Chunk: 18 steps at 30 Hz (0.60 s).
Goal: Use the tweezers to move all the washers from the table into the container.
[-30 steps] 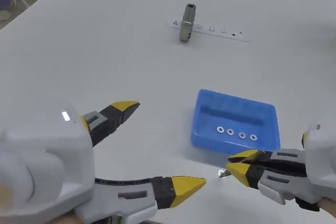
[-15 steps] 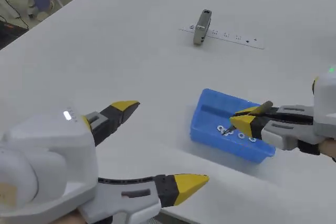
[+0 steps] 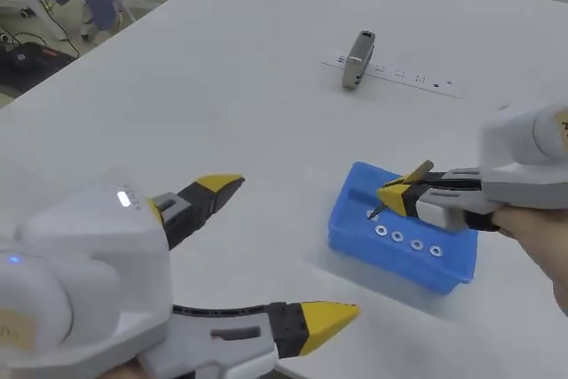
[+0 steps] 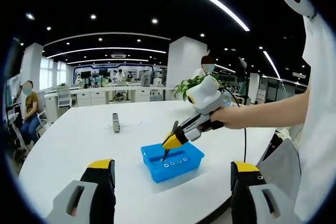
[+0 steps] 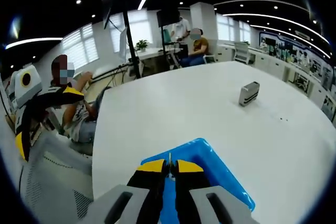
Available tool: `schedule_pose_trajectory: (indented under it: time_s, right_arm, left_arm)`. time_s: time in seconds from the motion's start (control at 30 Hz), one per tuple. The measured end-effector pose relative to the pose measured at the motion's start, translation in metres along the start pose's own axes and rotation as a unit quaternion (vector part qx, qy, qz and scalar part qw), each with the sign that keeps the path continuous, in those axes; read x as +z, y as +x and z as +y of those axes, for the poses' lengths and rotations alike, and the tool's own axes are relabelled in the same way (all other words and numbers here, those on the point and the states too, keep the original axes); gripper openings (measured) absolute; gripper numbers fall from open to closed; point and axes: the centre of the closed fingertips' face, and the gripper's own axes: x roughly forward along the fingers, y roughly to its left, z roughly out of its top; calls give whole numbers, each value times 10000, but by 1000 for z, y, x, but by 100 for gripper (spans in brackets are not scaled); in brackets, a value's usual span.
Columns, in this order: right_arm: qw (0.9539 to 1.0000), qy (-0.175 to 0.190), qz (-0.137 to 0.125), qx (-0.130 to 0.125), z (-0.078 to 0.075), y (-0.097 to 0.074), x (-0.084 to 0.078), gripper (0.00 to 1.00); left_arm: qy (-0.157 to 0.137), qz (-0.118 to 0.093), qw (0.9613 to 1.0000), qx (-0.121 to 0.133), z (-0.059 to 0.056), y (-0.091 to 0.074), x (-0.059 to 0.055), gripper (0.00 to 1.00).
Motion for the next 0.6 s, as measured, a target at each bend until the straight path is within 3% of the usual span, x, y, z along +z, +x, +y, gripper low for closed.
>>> schedule_pose_trajectory:
  time_s: [0.33, 0.6]
  right_arm:
    - [9994, 5, 352, 51, -11, 21, -17, 3]
    - [9987, -45, 508, 91, -13, 27, -22, 3]
  left_arm:
    - [-6, 62, 10000, -58, -1, 4, -1, 93]
    - [-61, 81, 9999, -52, 2, 4, -2, 92]
